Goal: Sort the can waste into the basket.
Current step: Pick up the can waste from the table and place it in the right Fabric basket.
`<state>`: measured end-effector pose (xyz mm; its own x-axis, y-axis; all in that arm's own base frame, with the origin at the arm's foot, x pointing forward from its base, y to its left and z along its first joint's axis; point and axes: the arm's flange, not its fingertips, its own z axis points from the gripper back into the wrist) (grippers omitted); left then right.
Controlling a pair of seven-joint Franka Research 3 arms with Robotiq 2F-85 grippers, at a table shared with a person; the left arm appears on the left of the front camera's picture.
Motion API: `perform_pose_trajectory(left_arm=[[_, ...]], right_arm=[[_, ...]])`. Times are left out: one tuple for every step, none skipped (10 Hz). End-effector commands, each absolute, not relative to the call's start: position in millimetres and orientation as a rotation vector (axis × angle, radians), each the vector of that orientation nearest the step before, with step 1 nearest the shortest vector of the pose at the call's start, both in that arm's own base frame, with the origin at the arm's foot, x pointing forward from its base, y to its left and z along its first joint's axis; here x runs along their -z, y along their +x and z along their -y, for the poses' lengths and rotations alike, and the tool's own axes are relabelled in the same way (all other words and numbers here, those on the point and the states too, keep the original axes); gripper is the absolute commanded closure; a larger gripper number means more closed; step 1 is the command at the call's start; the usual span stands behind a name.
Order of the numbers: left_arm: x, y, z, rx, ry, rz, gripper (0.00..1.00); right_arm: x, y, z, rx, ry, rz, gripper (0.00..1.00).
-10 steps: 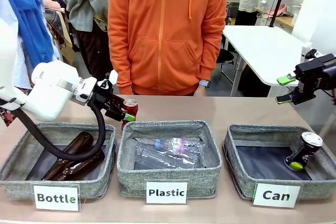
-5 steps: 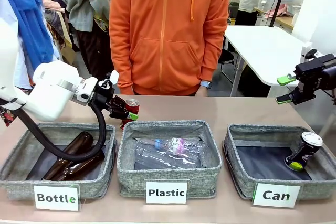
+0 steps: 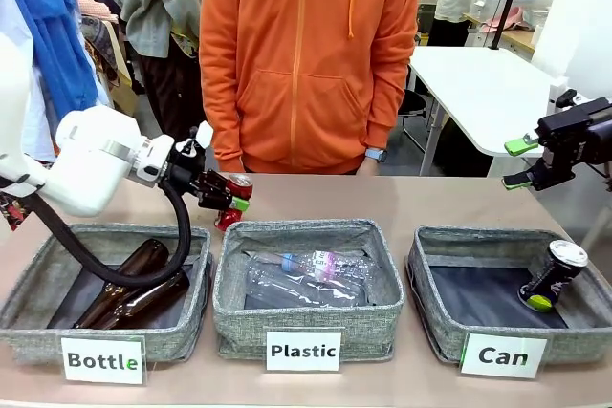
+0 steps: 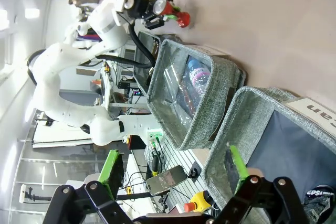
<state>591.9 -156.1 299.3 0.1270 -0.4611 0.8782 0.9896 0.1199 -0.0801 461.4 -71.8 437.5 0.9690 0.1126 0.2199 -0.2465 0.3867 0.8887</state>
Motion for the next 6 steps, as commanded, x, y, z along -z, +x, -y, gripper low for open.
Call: perform_pose_trajectory(left_arm=[[-348.9,576.0,137.6,1.270,-0.778,0.972,1.00],[-389.2,551.6,122.9,1.348,-0.898,0.852,1.00],[-413.8,515.6,109.3,1.374,-0.872,0.853,1.00],[-423.7,479.3,96.4,1.403,-0.939,0.842,1.00],[-421.4,446.2,83.6,1.430,-0.933,0.851,1.00],[-413.9,415.9,74.3,1.472,-0.944,0.860,1.00]], right_arm=[[-439.1,460.0,73.5,-0.243,1.149,0.136,0.00],[-439.1,460.0,73.5,-0.243,1.149,0.136,0.00],[-439.1,460.0,73.5,-0.243,1.149,0.136,0.00],[-439.1,460.0,73.5,-0.243,1.149,0.136,0.00],[-439.1,460.0,73.5,-0.243,1.149,0.136,0.00],[-439.1,460.0,73.5,-0.243,1.149,0.136,0.00]])
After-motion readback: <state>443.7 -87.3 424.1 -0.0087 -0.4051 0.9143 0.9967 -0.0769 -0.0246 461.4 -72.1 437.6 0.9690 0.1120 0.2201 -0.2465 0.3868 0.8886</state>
